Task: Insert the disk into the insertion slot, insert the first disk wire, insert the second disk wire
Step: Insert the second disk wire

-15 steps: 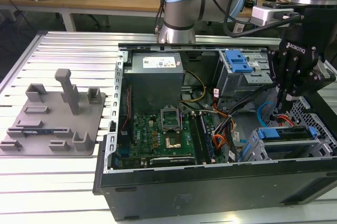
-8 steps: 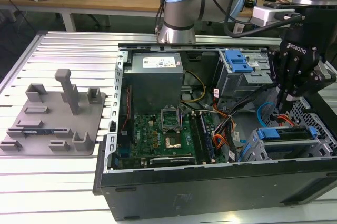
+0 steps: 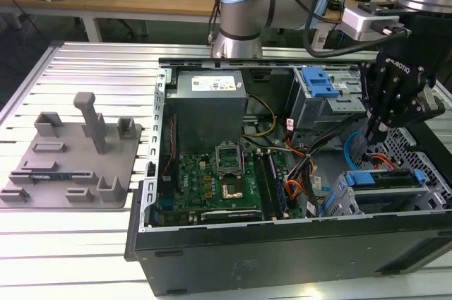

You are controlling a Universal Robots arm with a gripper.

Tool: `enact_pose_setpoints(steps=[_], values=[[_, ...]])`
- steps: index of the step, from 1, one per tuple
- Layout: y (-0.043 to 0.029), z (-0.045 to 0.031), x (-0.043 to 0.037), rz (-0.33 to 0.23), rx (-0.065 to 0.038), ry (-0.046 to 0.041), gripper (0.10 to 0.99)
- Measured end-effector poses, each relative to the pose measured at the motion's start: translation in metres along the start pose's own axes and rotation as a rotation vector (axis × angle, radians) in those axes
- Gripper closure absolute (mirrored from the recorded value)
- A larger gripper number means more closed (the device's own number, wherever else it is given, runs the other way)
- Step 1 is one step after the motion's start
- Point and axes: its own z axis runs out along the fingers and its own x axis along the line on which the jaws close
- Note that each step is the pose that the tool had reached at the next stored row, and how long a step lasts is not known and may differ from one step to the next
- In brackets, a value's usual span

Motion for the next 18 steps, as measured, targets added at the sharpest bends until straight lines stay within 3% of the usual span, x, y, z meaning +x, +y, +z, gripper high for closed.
enact_pose_setpoints(steps=[8,13,18], values=[[-0.0027,0.0011,0.0067,0.002,-0.028,-0.0097,0.925],[-0.0032,0.0012,0.0067,0.043,-0.035,-0.0156,0.925],[-0.0098,0.0015,0.0076,0.056,-0.037,-0.0162,0.925]])
